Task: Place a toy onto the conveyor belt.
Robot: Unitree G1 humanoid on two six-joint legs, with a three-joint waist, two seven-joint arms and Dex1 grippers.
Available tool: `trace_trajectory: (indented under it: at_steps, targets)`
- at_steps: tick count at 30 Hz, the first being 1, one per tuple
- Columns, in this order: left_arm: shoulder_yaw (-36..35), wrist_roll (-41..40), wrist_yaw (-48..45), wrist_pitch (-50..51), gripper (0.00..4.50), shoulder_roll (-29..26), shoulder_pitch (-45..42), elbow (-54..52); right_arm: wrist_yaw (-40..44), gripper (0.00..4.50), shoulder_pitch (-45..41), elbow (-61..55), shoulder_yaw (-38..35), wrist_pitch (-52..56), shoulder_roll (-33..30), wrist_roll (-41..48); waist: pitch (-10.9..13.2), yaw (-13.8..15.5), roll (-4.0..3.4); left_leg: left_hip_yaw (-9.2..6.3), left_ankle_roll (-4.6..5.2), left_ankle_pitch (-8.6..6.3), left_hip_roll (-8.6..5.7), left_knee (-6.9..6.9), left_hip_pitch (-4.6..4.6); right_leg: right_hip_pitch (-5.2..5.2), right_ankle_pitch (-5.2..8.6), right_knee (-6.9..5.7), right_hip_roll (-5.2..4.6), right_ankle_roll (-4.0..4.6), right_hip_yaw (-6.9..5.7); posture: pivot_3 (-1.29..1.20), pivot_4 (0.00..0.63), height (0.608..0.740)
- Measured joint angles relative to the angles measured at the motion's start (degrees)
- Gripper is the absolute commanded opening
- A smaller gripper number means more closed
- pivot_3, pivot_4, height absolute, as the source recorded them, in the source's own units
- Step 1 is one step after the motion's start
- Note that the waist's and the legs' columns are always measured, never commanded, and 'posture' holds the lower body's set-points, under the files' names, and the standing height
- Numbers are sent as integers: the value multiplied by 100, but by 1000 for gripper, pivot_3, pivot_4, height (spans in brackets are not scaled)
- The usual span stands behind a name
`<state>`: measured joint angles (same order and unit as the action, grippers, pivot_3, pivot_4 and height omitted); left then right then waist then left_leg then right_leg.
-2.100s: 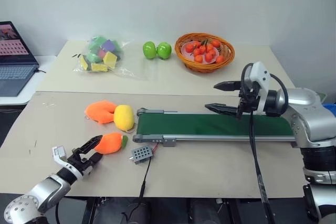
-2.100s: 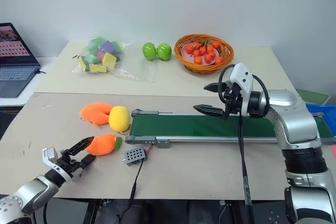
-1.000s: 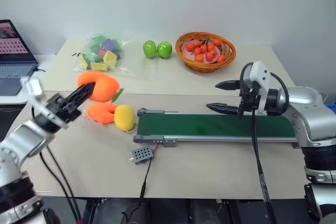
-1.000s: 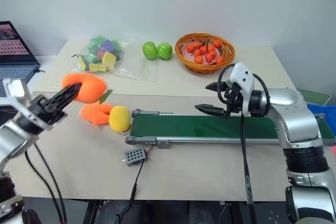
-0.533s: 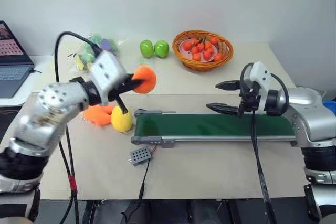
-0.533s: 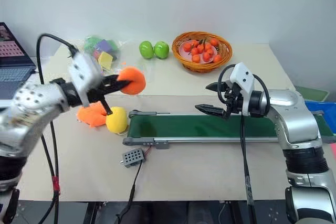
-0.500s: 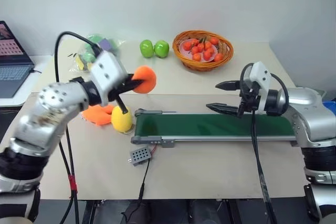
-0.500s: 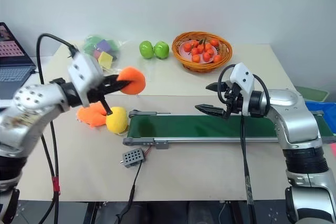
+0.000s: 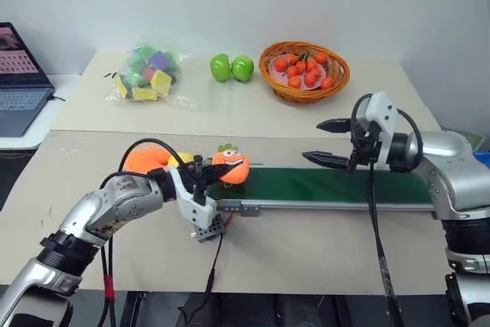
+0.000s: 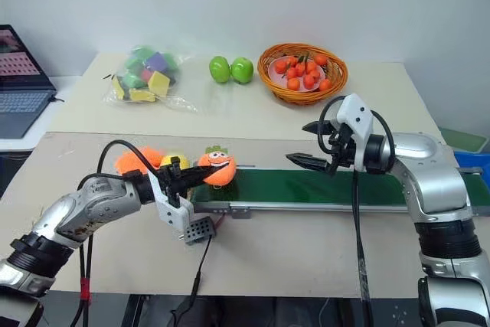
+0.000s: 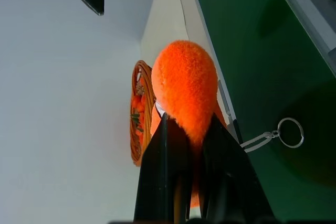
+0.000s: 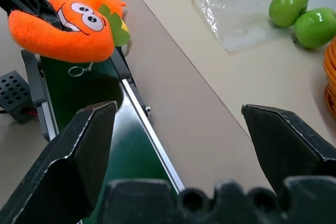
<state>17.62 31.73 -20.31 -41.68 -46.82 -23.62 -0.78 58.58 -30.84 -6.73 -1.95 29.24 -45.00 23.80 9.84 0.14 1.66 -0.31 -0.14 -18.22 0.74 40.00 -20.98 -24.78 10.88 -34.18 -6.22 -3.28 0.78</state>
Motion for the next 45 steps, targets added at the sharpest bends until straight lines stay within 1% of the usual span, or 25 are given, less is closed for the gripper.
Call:
trace_trajectory:
  at_steps: [7, 12, 14, 15, 16, 17, 18, 20, 21, 22, 23, 24, 25, 26, 28, 29, 31, 32, 33, 34, 36, 37, 40, 43, 45]
  targets:
    - [55, 451, 104, -349, 17, 111, -89, 740, -47, 4500, 59, -94, -112, 97, -37, 2, -1, -4, -1, 1, -2, 1, 0, 2, -1, -2, 0, -1, 0, -1, -1, 0, 150, 738]
    - [258, 670, 214, -673, 17, 309, -360, 1215, -135, 4500, 143, -279, -158, 147, -73, 14, -2, -1, -2, 1, -7, 4, 0, 6, 0, -2, -1, -7, 0, -1, -1, 0, 150, 738]
    - [289, 660, 210, -796, 759, 325, -397, 1329, -145, 4500, 213, -314, -198, 169, -100, 18, -2, -2, -2, 1, -7, 4, 0, 7, 0, -2, -1, -8, 0, -1, -1, 0, 150, 738]
    - [327, 659, 188, -858, 928, 326, -437, 1381, -155, 4500, 246, -326, -213, 199, -113, 18, -2, -3, -2, 1, -7, 4, -1, 8, 0, -2, -1, -8, 0, -1, -1, 0, 150, 738]
    - [356, 648, 151, -887, 1476, 325, -466, 1418, -169, 4500, 256, -335, -218, 228, -113, 19, -2, -3, -2, 1, -7, 4, 0, 9, 0, -2, -1, -10, 0, -1, -1, 0, 150, 738]
    - [380, 635, 82, -927, 1909, 325, -489, 1446, -181, 4500, 260, -353, -223, 249, -114, 20, -2, -3, -3, 1, -7, 4, 0, 10, 0, -2, -1, -12, 0, -1, -1, 0, 150, 738]
    - [403, 627, 24, -958, 2163, 325, -504, 1469, -191, 4500, 262, -372, -232, 258, -114, 25, -3, -6, -3, 1, -7, 4, 0, 10, 1, -2, -1, -13, 0, -1, 0, 0, 150, 738]
    - [415, 496, -59, -1015, 3036, 326, -557, 1502, -211, 4500, 266, -399, -283, 269, -115, 56, -4, -19, -3, 1, -7, 4, 0, 12, 3, -2, -1, -18, 0, -1, -1, 0, 150, 738]
    - [410, 450, -85, -1040, 3318, 323, -584, 1507, -223, 4500, 266, -399, -303, 271, -116, 64, -4, -24, -5, 1, -6, 4, 0, 13, 4, -2, -1, -21, 0, -2, 0, 0, 150, 738]
    - [401, 377, -133, -1054, 3715, 314, -602, 1505, -235, 4500, 272, -400, -314, 273, -121, 68, -5, -31, -6, 1, -6, 3, 0, 14, 6, -2, -1, -25, 0, -1, 0, 0, 150, 738]
    - [383, 247, -207, -1049, 3954, 284, -605, 1491, -237, 4500, 281, -401, -315, 276, -130, 78, -5, -44, -5, 1, -5, 3, 0, 14, 8, -2, -1, -28, 0, -1, 1, 0, 150, 738]
    - [369, 20, -347, -1018, 4344, 198, -599, 1460, -237, 4500, 293, -402, -316, 278, -140, 104, -5, -67, -5, 1, -4, 2, 1, 14, 8, -2, -1, -31, 0, -1, 1, 0, 150, 738]
    - [345, -305, -569, -908, 4467, 64, -564, 1385, -236, 4500, 303, -403, -317, 279, -154, 115, -5, -95, -6, 1, -1, 0, 2, 14, 10, -3, -1, -35, 0, -2, 2, 0, 150, 738]
    - [316, -562, -756, -798, 4467, -51, -519, 1338, -236, 4500, 307, -402, -319, 279, -163, 121, -6, -110, -6, 2, 0, 0, 3, 14, 11, -6, -1, -37, 0, -1, 3, 0, 150, 738]
    - [164, -1459, -1346, -310, 4467, -323, -368, 1231, -235, 4500, 319, -398, -331, 279, -204, 124, -5, -134, -6, 11, 8, -4, 3, 16, 9, -24, -1, -60, -2, -1, 4, 0, 150, 738]
    - [99, -1753, -1523, -111, 4467, -378, -329, 1180, -234, 4500, 324, -396, -333, 279, -213, 128, -5, -130, -6, 11, 12, -7, 4, 17, 8, -26, -1, -62, -2, -1, 4, 0, 150, 738]
    - [-151, -3264, -2309, 1318, 4467, -474, -120, 692, -224, 4500, 321, -386, -332, 278, -232, 129, -5, -121, -7, 10, 25, -14, 5, 26, 4, -30, 0, -72, -2, -2, 3, 0, 150, 738]
    - [-339, -4145, -2658, 2330, 4467, -486, -65, 389, -205, 4500, 314, -369, -333, 278, -254, 134, -5, -123, -7, 9, 29, -17, 6, 35, 1, -30, 0, -76, -2, -2, 3, 0, 150, 738]
    - [-511, -4774, -2868, 3097, 4467, -509, -65, 162, -184, 4500, 290, -342, -333, 278, -262, 142, -5, -121, -7, 7, 31, -18, 6, 39, -2, -31, 0, -76, -2, -2, 2, 0, 150, 738]
    - [-639, -5257, -2990, 3702, 4467, -538, -67, -22, -167, 4500, 269, -324, -333, 278, -267, 158, -5, -116, -7, 7, 31, -18, 6, 41, -3, -31, 0, -76, -2, -3, 2, 0, 150, 738]
    - [-1028, -6620, -3106, 5368, 4467, -552, -129, -414, -120, 4500, 249, -276, -342, 278, -307, 197, -5, -107, -6, 4, 32, -19, 5, 44, -3, -29, 0, -77, -2, -3, 3, 0, 150, 738]
    - [-1180, -7085, -3100, 6000, 4467, -553, -183, -515, -112, 4500, 248, -259, -353, 278, -324, 218, -5, -107, -6, 3, 33, -19, 5, 45, -4, -29, 0, -78, -2, -3, 2, 0, 150, 738]
    - [-1438, -7822, -3151, 7225, 4467, -596, -357, -798, -40, 4500, 252, -256, -476, 316, -412, 297, -5, -113, -6, 3, 33, -19, 2, 45, -3, -30, 0, -78, -2, -3, 2, 0, 150, 738]
    - [-1633, -8252, -3143, 7933, 4467, -555, -615, -941, 73, 4500, 288, -390, -761, 616, -548, 703, -4, -103, -6, 1, 31, -18, 2, 46, -6, -31, 0, -77, -2, -2, 1, 0, 150, 738]
    - [-1773, -8324, -3185, 8157, 4467, -575, -815, -961, 157, 4500, 361, -642, -977, 882, -696, 1041, -5, -98, -6, 1, 31, -18, 2, 46, -4, -29, 0, -77, -2, -2, 1, 0, 150, 738]
